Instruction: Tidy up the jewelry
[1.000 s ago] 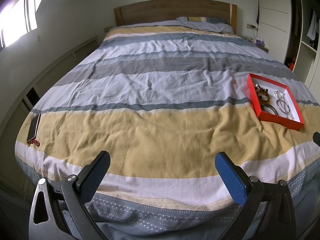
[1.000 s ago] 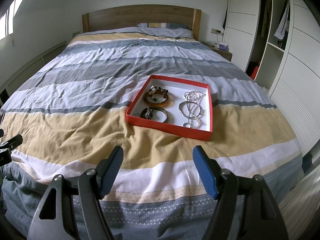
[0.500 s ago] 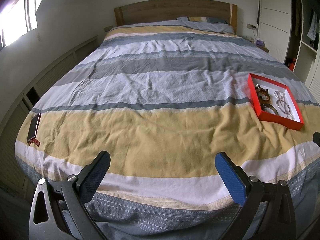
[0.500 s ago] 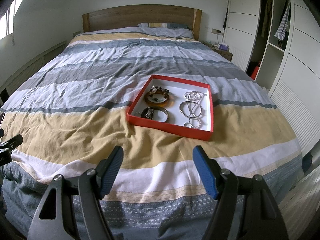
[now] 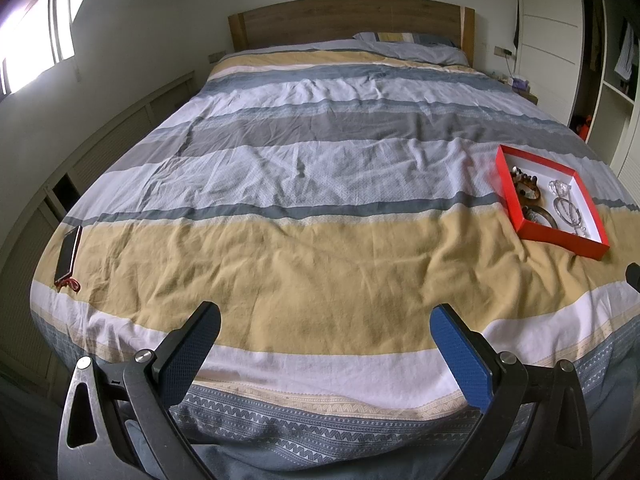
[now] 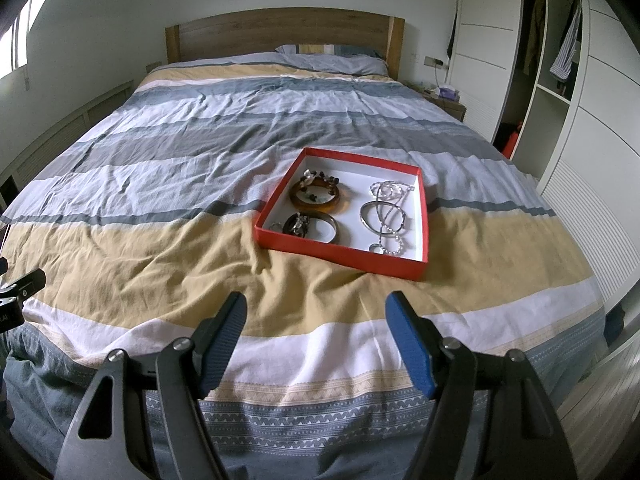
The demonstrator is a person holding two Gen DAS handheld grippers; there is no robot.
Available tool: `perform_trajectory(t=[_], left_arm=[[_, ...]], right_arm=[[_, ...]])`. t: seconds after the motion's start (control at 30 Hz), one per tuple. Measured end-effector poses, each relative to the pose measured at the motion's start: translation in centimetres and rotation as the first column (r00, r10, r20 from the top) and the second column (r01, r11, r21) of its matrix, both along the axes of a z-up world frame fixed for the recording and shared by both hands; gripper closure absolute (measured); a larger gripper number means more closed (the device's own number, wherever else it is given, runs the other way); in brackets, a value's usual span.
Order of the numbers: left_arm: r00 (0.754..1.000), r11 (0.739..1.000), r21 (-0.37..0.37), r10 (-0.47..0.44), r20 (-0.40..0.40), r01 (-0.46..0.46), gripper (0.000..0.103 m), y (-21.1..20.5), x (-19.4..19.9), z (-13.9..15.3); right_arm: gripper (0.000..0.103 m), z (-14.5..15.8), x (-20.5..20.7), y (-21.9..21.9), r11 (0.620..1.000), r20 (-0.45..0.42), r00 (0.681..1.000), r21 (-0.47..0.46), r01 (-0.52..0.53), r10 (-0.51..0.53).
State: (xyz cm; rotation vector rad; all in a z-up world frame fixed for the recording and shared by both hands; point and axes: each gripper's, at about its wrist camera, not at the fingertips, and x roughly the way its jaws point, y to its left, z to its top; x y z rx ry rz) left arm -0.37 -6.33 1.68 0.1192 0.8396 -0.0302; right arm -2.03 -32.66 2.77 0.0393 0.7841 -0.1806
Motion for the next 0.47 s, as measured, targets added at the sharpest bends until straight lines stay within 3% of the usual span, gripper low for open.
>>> perform_trajectory(t=[0.47], left_arm=[[1.000,1.000,0.005,0.004,-0.008,-0.004,0.001,0.31,0.08,-0.33]], right_arm=[[0.033,0.07,0.03,-0.01,1.000,0.000,1.000,0.000,0.000,0.000]])
